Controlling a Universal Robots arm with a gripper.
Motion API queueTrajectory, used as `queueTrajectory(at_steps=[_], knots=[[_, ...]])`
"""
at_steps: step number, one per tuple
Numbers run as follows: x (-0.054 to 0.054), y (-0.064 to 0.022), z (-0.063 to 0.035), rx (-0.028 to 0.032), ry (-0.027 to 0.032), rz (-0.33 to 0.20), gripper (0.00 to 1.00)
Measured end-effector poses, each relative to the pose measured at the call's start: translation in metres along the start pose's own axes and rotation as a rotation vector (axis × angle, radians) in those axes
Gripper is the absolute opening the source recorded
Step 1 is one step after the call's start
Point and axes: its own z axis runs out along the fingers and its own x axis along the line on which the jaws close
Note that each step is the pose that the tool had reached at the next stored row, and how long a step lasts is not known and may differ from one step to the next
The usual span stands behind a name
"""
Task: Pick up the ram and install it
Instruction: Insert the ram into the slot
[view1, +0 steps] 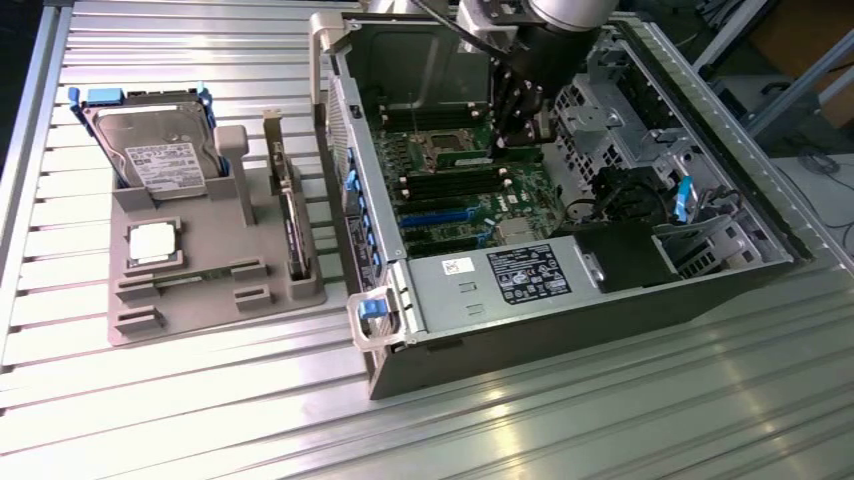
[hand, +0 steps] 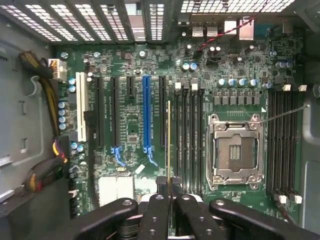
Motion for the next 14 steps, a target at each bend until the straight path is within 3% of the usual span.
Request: queueTrajectory(at_steps=[5,9,14], knots=[[-0.012,0.0055,0.0162,0.0000,0.0002,0.000,0.12],[-0.016,0.0067,0.0363,-0.0001,0.0002,-0.003,0.12],[-0.016,0.0078,0.0464,-0.0002,0.0003,-0.005,0.12]])
